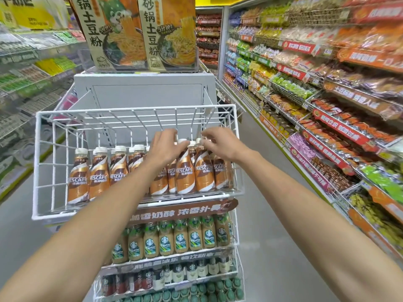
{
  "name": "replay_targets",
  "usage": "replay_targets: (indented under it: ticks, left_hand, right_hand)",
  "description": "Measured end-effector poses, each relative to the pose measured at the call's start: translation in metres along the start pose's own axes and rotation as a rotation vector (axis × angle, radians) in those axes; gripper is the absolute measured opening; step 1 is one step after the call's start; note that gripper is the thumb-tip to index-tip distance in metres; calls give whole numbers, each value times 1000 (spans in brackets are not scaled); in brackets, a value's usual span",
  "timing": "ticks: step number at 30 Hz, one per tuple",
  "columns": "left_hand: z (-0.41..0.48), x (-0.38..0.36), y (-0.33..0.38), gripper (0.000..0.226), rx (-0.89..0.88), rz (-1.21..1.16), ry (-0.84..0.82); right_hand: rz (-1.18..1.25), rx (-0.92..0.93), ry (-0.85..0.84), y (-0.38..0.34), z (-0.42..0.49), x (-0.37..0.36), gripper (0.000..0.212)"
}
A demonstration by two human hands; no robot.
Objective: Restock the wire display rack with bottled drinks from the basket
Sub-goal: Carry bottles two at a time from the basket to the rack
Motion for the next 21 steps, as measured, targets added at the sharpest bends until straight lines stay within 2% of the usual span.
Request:
replay_targets:
  ticks: [3, 6, 8, 12, 17, 21]
  left_hand:
    - [-19, 10, 38, 61, -247, 244, -2]
    - [-43, 6, 89, 59, -504, 349, -39]
    - [-64, -13, 122, 62, -641, 390, -91]
    - [-124, -88, 191, 73, -798, 443, -299]
    - [-238, -211, 281, 69, -955, 480, -581]
    - [-353, -292, 357, 73, -1072, 450, -744]
  right_hand:
    - [36, -2, 106, -7, -37, 25, 45]
    - [39, -31, 200, 1, -86, 51, 47]
    - [-51, -102, 173, 17, -128, 64, 51]
    - [-236, -421, 22, 78, -250, 90, 60]
    - [-309, -799, -81, 152, -458, 117, 53]
    - [-278, -1054, -147, 195, -631, 130, 62]
Point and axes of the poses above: each hand's wrist, its own z-axis towards the middle knuckle, its own x-axis out of the back of the hand, y = z × x, the point moved 5 cm from there along z, towards the middle knuckle, and after that the axes turned 5 degrees about x, right-handed, at the moved point
